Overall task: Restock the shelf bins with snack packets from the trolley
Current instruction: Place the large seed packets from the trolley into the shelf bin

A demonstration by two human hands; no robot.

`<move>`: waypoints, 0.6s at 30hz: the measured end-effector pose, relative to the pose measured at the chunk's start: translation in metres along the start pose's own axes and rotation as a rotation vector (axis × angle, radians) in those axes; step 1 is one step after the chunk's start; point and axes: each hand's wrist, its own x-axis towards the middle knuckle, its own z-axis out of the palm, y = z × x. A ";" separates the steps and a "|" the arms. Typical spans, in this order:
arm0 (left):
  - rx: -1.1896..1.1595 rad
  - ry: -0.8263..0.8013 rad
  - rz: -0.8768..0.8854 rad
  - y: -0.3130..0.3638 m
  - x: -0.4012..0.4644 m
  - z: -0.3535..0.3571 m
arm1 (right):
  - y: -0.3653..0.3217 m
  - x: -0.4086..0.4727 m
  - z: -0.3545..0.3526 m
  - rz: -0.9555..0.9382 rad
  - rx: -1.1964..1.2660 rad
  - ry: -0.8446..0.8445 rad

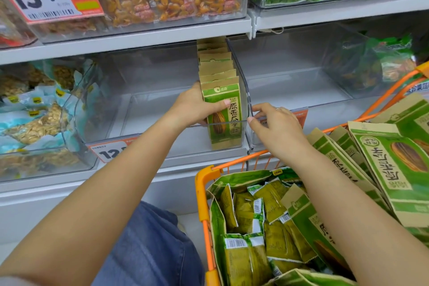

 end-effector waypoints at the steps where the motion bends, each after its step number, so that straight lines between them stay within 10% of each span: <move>1: -0.025 0.019 0.011 0.002 -0.002 0.001 | 0.000 0.000 0.000 -0.001 -0.001 0.000; 18: -0.052 -0.009 0.116 -0.012 -0.043 -0.009 | -0.025 -0.026 -0.075 0.050 0.128 -0.123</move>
